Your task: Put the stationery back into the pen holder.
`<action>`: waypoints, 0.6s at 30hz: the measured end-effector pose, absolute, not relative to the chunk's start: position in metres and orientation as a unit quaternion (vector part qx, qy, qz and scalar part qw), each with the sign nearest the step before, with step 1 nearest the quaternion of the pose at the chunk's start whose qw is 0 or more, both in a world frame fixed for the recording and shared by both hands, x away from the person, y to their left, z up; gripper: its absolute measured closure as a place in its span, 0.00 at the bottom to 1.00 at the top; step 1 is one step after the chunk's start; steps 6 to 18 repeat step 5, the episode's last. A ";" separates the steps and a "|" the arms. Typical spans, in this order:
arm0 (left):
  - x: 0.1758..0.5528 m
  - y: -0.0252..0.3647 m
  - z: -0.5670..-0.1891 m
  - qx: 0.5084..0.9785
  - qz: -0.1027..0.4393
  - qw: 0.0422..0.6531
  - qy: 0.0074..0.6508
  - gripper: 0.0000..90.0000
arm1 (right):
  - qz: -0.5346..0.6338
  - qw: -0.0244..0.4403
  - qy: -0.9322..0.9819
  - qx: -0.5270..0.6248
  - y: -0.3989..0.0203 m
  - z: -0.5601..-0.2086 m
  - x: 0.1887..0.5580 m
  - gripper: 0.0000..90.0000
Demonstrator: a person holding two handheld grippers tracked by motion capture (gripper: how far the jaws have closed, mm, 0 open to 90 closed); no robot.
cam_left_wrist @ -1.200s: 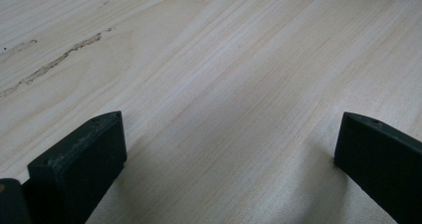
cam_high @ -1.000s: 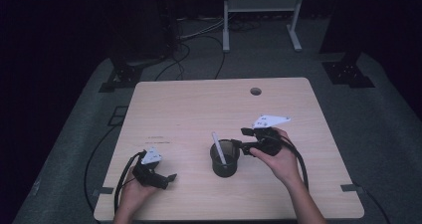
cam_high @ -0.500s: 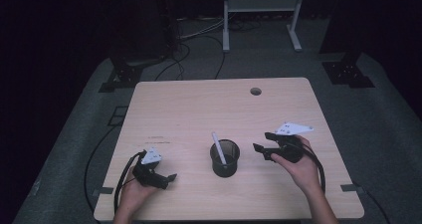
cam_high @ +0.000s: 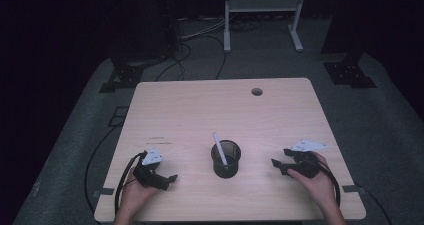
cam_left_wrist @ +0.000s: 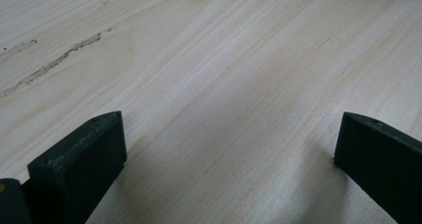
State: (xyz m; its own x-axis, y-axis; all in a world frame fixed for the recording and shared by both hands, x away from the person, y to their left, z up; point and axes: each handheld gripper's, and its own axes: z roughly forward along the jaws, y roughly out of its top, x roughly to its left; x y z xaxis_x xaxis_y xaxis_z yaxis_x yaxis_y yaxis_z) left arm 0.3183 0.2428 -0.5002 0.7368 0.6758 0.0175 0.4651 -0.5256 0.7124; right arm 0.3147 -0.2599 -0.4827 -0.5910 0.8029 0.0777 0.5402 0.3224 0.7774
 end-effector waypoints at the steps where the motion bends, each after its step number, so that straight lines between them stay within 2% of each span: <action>1: 0.318 0.243 -0.500 0.861 0.148 0.357 0.331 0.00 | 0.400 0.164 0.795 0.425 -0.263 -0.486 0.314 0.36; 18: 0.318 0.243 -0.500 0.861 0.148 0.357 0.331 0.00 | 0.394 0.170 0.791 0.437 -0.271 -0.491 0.311 0.36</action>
